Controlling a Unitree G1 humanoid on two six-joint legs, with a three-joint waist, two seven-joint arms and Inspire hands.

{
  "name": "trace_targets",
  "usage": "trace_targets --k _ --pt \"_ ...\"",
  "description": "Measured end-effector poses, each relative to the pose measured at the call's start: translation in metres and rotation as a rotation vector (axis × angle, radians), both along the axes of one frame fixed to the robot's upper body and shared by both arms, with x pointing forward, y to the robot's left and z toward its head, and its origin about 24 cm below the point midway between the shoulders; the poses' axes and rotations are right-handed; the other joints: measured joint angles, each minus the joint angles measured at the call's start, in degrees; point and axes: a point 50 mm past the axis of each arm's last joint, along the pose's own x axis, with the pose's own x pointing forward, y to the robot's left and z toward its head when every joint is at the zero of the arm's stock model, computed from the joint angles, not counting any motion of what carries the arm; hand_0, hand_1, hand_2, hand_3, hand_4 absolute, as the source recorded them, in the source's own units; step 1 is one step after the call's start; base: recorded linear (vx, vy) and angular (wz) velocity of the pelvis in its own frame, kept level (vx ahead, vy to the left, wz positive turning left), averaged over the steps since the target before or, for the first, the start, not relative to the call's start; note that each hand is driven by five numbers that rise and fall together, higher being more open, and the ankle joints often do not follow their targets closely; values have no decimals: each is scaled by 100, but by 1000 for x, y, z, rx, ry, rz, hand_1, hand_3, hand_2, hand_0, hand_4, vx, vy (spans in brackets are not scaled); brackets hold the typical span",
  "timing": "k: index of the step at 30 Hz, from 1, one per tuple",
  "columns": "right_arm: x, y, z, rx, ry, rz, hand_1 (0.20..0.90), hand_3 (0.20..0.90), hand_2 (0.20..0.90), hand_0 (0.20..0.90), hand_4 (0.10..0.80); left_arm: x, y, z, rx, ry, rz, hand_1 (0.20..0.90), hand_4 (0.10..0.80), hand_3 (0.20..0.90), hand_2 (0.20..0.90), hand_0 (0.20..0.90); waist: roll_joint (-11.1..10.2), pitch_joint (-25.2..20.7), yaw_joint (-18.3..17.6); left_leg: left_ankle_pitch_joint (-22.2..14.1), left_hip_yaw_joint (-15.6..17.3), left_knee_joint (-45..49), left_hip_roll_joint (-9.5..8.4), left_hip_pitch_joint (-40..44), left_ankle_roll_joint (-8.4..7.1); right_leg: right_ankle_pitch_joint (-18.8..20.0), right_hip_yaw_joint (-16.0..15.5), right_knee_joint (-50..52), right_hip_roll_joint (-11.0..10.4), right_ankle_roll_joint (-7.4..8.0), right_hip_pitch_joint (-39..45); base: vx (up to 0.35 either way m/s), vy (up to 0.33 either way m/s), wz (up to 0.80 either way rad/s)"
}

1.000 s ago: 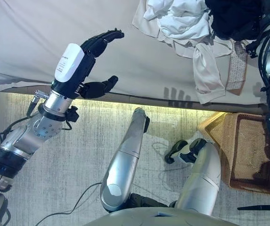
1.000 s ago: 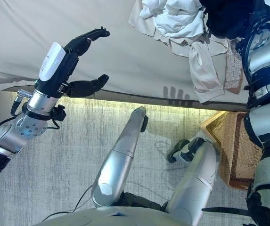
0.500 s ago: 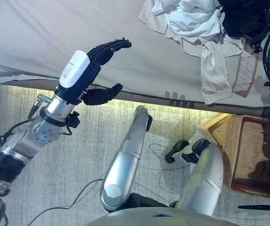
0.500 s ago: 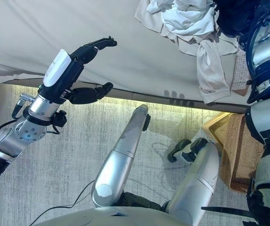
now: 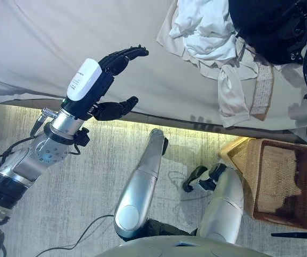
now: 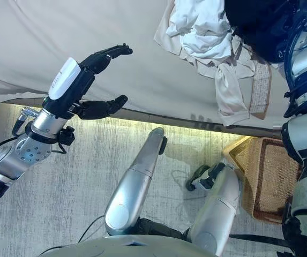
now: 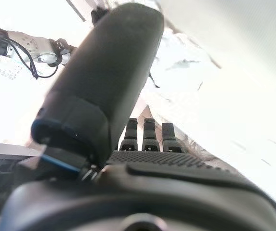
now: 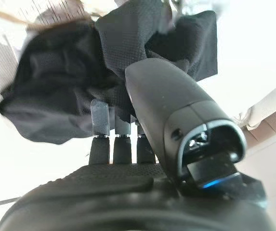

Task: Pick up the clothes from the bed and place them into the basket

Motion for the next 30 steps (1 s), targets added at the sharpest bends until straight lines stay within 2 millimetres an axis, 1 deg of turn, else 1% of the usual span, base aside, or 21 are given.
trace_targets --k 2,3,5,7,8,10,11,12,13,16,18,19,21,22,23,25,26,27,28,29,30 --pt "-2 -5 -1 -3 7 -11 300 200 300 300 100 0 -1 1 0 7 -10 900 800 900 900 900 -36 -4 3 -1 50 -185 10 222 12 21 -24 -196 8 -16 215 90 25 -2" --pt "-4 -8 -1 -9 14 -20 300 200 300 300 100 0 -1 1 1 15 -15 900 800 900 900 900 -56 -8 14 6 85 -297 10 374 15 101 -23 -327 14 57 369 103 10 -3" --pt "-9 -17 1 -11 17 -37 300 200 300 300 100 -1 -2 3 -1 32 -32 900 800 900 900 900 -84 -6 14 -29 148 -478 13 718 68 209 -45 -599 17 104 733 116 2 -3" --pt "-13 -23 1 -6 20 -46 300 200 300 300 100 -1 -2 6 3 44 -44 900 800 900 900 900 -132 -21 28 -28 187 -641 23 984 68 328 -72 -830 38 204 1018 28 0 -1" --pt "-14 -24 2 -9 18 -49 300 200 300 300 100 -1 -2 8 0 43 -45 900 800 900 900 900 -160 -34 22 -29 203 -666 29 1023 70 332 -69 -870 39 199 1054 0 0 0" --pt "-17 -26 5 -21 8 -49 300 200 300 300 100 0 0 13 -9 40 -41 900 800 900 900 900 -198 -30 18 -34 254 -805 119 1217 77 460 -102 -1098 108 167 1252 16 34 -11" --pt "-17 -26 5 -21 11 -47 300 200 300 300 100 2 1 14 -8 48 -30 900 800 900 900 900 -204 -30 14 -34 263 -901 145 1369 78 510 -139 -1243 140 175 1413 48 43 -16" --pt "-17 -26 4 -21 16 -43 300 200 300 300 100 3 2 13 -7 56 -22 900 800 900 900 900 -209 -31 -13 -16 300 -1041 209 1530 100 620 -149 -1387 164 132 1551 -4 53 -20" --pt "-16 -27 1 -19 31 -34 300 200 300 300 100 5 3 13 -5 69 -8 900 800 900 900 900 -213 -33 -17 -21 349 -1269 217 1801 147 686 -203 -1655 205 131 1814 -18 44 -19" --pt "-20 -31 -1 -13 24 -29 300 200 300 300 100 7 4 17 -9 65 6 900 800 900 900 900 -255 -55 -50 60 470 -1719 243 2266 180 851 -181 -2138 275 206 2210 1 32 -16" --pt "-24 -37 1 -7 20 -38 300 200 300 300 100 7 4 22 -8 47 6 900 800 900 900 900 -268 -62 -74 80 504 -1860 319 2415 173 911 -191 -2346 313 211 2357 26 44 -12" --pt "-26 -39 1 11 12 -35 300 200 300 300 100 8 5 24 -4 44 16 900 800 900 900 900 -304 -87 -68 108 545 -2037 325 2593 183 998 -181 -2559 374 221 2510 31 57 -17" --pt "-29 -42 3 7 0 -35 300 200 300 300 100 10 8 25 -3 51 39 900 800 900 900 900 -332 -103 -104 188 641 -2374 395 2951 191 1166 -166 -2958 449 329 2824 49 69 -25" --pt "-31 -43 5 12 -11 -31 300 200 300 300 100 10 8 25 -1 57 48 900 800 900 900 900 -346 -111 -126 228 701 -2594 405 3157 196 1256 -152 -3191 481 349 3001 54 61 -23" --pt "-32 -45 5 19 -17 -31 300 200 300 300 100 11 9 25 2 62 52 900 800 900 900 900 -385 -165 -164 284 736 -2783 402 3310 212 1340 -154 -3412 512 380 3147 49 51 -18" --pt "-33 -47 0 18 -9 -32 300 200 300 300 100 11 9 25 3 66 57 900 800 900 900 900 -533 -435 -198 360 783 -3034 402 3331 201 1434 -147 -3652 541 393 3134 46 38 -13" --pt "-34 -49 0 20 -11 -31 300 200 300 300 100 12 9 26 3 65 63 900 800 900 900 900 -615 -523 -208 446 824 -3180 404 3422 207 1543 -138 -3823 582 409 3185 55 41 -18" --pt "-35 -49 1 38 -19 -19 300 200 300 300 100 13 10 26 5 72 73 900 800 900 900 900 -635 -514 -279 558 846 -3456 426 3701 198 1718 -159 -4119 635 420 3453 63 51 -19" --pt "-34 -49 -4 59 -9 -1 300 200 300 300 100 15 10 21 9 101 87 900 800 900 900 900 -660 -548 -331 725 864 -3827 415 4034 215 1890 -182 -4475 667 472 3755 40 32 -14" --pt "-35 -50 -9 63 -1 5 300 200 300 300 100 15 11 16 7 120 95 900 800 900 900 900 -700 -813 -373 763 929 -4061 403 4108 231 1952 -190 -4759 710 487 3826 24 32 -14" --pt "-37 -53 -10 64 -4 4 300 200 300 300 100 16 11 16 -3 122 96 900 800 900 900 900 -737 -1066 -394 770 992 -4210 401 4089 229 1998 -181 -5005 730 539 3836 29 24 -14"
